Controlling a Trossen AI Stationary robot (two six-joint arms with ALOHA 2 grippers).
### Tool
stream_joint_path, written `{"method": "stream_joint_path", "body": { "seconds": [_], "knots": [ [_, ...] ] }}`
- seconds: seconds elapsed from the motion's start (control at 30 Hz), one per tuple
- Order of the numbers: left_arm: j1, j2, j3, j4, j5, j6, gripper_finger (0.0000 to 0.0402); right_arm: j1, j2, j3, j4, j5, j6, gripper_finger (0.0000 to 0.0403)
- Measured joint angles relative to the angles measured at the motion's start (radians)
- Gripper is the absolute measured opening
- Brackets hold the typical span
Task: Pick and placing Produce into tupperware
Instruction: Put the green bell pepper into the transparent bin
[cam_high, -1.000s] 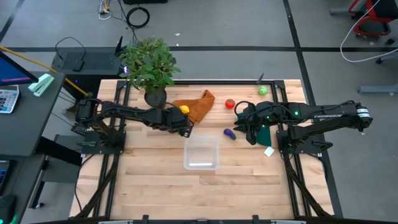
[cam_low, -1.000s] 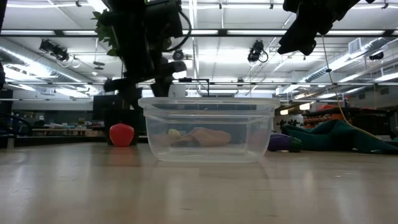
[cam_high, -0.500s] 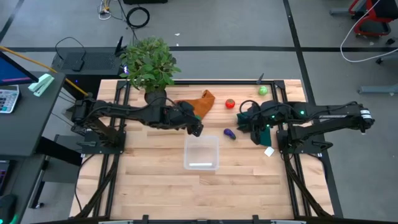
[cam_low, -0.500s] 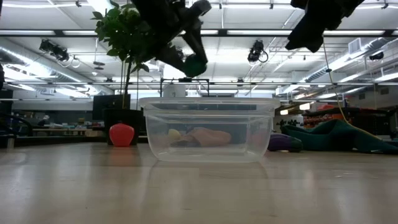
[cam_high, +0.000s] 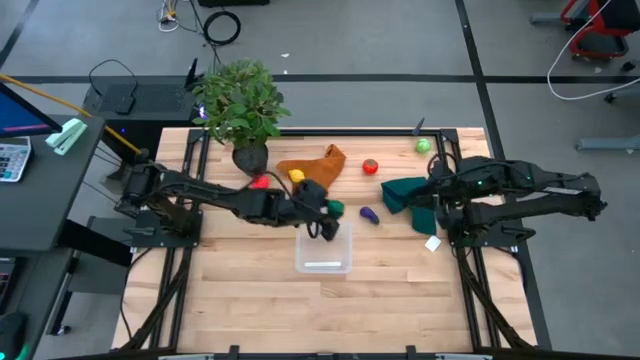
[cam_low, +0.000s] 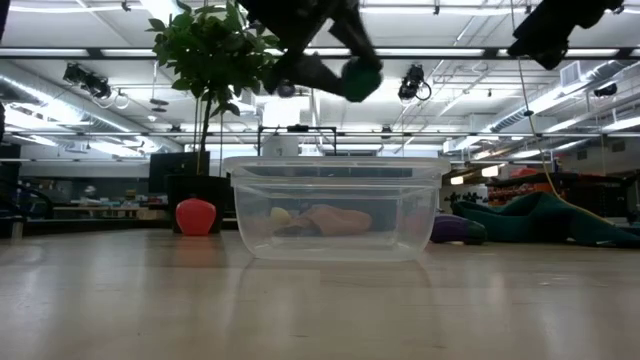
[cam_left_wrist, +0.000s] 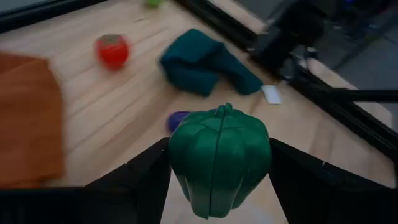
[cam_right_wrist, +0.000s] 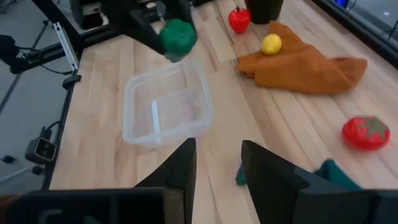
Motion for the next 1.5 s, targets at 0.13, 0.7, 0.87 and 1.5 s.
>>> {"method": "stream_joint_path", "body": {
  "seconds": [0.13,0.7,0.87,1.5],
  "knots": [
    [-0.048,0.036,0.001,0.098,-0.010,0.064,0.0248,0.000,-0.041,0.000,-0.038,-0.021,0.015,0.0095],
    [-0.186,0.197,-0.001,0.127,-0.090,0.097,0.0246,0.033,-0.028,0.000,0.025,-0.077,0.187,0.0095],
    [-0.224,0.245,-0.001,0.122,-0.147,0.102,0.0246,0.059,-0.009,0.000,0.068,-0.062,0.242,0.0095],
    [-0.246,0.274,-0.069,0.041,-0.317,-0.025,0.0242,0.288,0.106,0.000,0.092,0.065,0.345,0.0095]
  ]
}}
